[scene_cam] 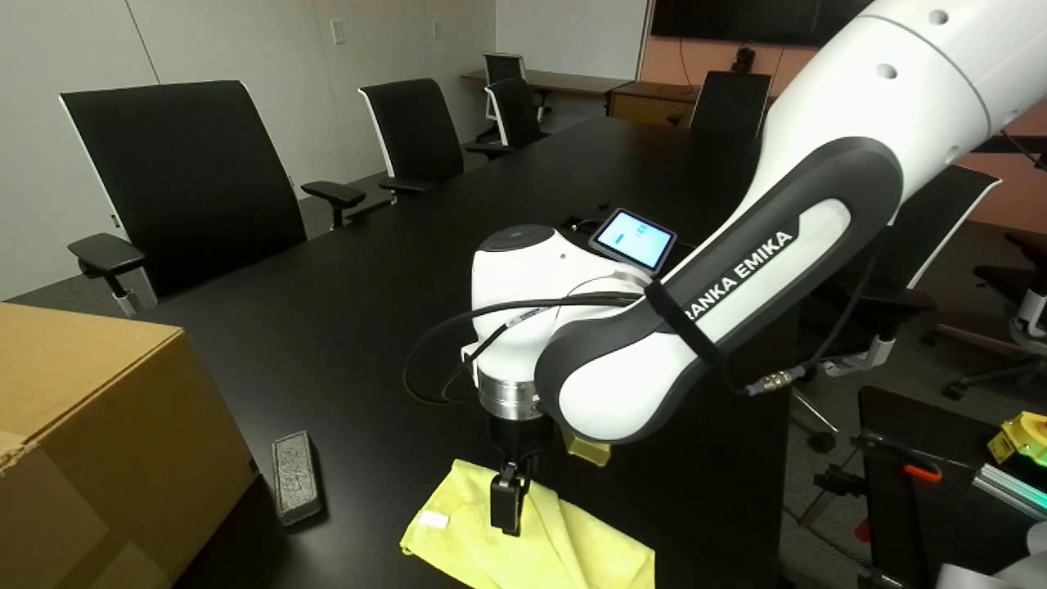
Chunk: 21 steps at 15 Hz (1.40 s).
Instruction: Fold the towel in half
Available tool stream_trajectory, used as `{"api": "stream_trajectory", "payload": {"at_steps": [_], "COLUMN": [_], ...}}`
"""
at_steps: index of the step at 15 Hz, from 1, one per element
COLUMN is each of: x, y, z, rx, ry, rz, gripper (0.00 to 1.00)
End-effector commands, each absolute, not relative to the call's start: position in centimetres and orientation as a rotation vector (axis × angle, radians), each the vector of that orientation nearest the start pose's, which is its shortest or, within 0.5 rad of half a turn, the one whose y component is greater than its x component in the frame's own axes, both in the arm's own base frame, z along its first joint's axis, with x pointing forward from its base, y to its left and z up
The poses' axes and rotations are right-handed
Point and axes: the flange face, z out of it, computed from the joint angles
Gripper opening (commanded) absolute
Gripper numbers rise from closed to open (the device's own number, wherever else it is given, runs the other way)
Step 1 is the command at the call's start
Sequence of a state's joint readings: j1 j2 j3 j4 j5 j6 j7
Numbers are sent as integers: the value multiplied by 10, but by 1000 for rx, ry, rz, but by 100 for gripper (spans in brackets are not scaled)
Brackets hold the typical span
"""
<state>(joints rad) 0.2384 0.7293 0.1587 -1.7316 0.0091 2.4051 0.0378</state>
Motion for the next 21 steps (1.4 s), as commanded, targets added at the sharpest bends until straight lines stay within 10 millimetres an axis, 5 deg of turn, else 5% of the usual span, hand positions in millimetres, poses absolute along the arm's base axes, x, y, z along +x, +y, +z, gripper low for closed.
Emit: {"api": "stream_trajectory", "payload": {"at_steps": [1,14,21], "x": [618,623,626], "y": [254,265,271], "z": [164,144,151], "rx": [-2984,-2972,-2988], "ry": [-505,-525,-527], "rz": [93,133,148], "gripper": [100,100,100]}}
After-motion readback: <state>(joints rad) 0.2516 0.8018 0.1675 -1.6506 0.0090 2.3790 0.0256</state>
